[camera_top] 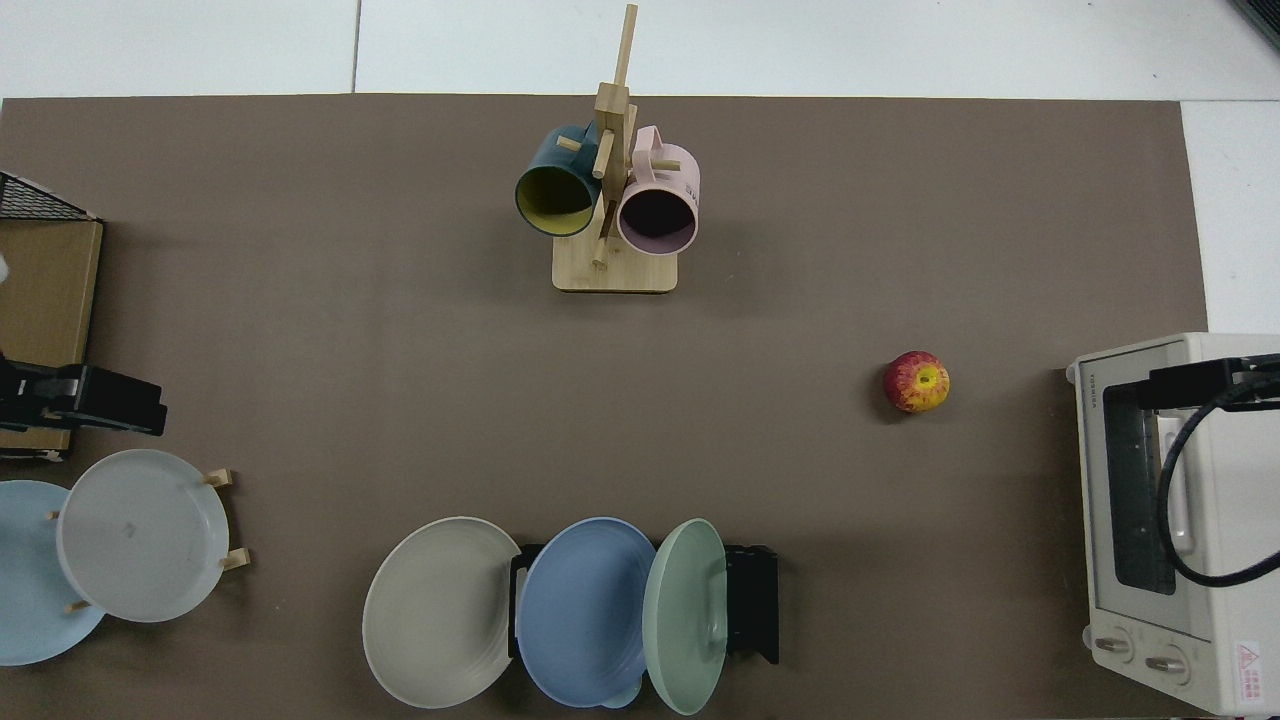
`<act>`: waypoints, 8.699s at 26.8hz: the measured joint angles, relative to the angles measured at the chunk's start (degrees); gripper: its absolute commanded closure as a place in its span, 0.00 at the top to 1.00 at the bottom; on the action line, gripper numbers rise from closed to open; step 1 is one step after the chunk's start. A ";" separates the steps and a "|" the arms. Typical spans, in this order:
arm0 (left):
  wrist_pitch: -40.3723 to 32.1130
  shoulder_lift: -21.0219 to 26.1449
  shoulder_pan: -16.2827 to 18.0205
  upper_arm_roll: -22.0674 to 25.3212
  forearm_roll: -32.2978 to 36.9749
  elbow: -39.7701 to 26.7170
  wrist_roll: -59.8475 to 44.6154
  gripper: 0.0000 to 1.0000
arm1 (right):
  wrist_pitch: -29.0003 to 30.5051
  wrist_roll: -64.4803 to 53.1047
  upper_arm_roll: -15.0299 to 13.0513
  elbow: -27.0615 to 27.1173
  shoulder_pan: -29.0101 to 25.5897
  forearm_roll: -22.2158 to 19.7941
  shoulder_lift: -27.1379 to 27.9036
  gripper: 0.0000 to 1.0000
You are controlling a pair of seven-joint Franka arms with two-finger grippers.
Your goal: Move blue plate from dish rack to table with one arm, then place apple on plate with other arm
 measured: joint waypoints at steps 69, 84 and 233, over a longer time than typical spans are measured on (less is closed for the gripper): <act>40.45 -13.33 -12.75 -18.54 -19.52 -53.72 -4.91 0.00 | 0.00 0.00 0.00 0.00 0.00 0.00 0.00 1.00; 29.80 -15.44 -11.47 -18.48 -15.09 -49.82 -6.91 0.00 | 0.00 0.00 0.00 0.00 0.00 0.00 0.00 1.00; 9.81 4.06 10.67 -12.35 3.09 0.84 -1.38 1.00 | 32.75 6.44 0.50 -17.09 13.34 6.37 11.46 0.00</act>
